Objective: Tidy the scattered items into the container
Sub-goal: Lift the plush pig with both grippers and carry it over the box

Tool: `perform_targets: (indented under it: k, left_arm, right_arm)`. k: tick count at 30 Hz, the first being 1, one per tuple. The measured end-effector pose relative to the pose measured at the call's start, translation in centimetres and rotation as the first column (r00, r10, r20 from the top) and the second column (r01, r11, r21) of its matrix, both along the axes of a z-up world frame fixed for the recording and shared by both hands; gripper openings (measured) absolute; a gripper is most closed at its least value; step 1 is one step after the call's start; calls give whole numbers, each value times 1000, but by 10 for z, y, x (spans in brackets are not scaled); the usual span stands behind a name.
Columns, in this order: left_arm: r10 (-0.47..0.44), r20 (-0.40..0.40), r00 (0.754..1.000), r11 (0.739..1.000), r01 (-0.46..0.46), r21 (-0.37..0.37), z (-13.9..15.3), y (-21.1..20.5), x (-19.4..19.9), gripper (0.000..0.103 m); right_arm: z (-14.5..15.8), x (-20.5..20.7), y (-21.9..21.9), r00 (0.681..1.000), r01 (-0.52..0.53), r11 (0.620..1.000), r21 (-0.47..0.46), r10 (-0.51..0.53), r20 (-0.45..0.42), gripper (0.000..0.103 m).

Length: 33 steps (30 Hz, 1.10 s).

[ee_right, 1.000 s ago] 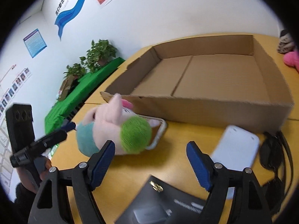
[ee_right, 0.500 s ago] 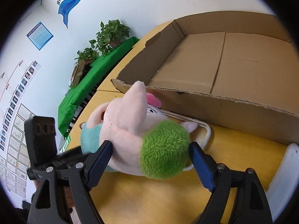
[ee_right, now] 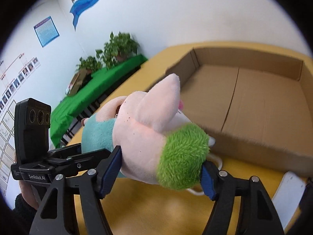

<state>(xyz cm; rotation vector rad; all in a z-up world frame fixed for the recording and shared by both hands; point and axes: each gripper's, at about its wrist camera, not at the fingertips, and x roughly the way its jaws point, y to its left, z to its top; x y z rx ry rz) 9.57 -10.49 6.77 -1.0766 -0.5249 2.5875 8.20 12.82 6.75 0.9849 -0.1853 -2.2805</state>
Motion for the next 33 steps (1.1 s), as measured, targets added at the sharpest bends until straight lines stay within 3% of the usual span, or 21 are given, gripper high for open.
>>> perform_targets:
  k: [5,9,12,16,19,22,28,33]
  left_arm:
    - [-99,-120,988,994,91,-68,78,13,-46,84]
    - [-182,-202,962,975,150,-164,141,28,-95,84]
    - [-232,-218,948,961,189,-204,174,38,-136,84]
    - [-266,-204,942,953,224,-206,191,42,-186,84]
    - [-265,-190,946,949,220,-227,188,42,-221,84]
    - [-257,-151,954,945,216,-244,172,39,-258,84]
    - [-266,-22,964,939,254,-232,105,29,-329,84]
    - [-255,35,966,943,257,-212,51,13,-358,84]
  right_arm:
    - [66,-16,22,986,92,995,-47,-98,-137,69]
    - [120,-44,38,956,163,984,-69,-175,-234,69]
    - [147,-70,49,938,207,974,-97,-226,-262,69]
    - [162,-107,56,920,264,958,-112,-285,-270,69]
    - [155,-145,51,918,283,952,-115,-304,-255,69]
    - [130,-191,48,935,282,948,-146,-306,-177,69]
    - [60,-260,46,937,338,930,-146,-347,-40,67]
    - [9,-293,43,932,361,921,-147,-358,51,67]
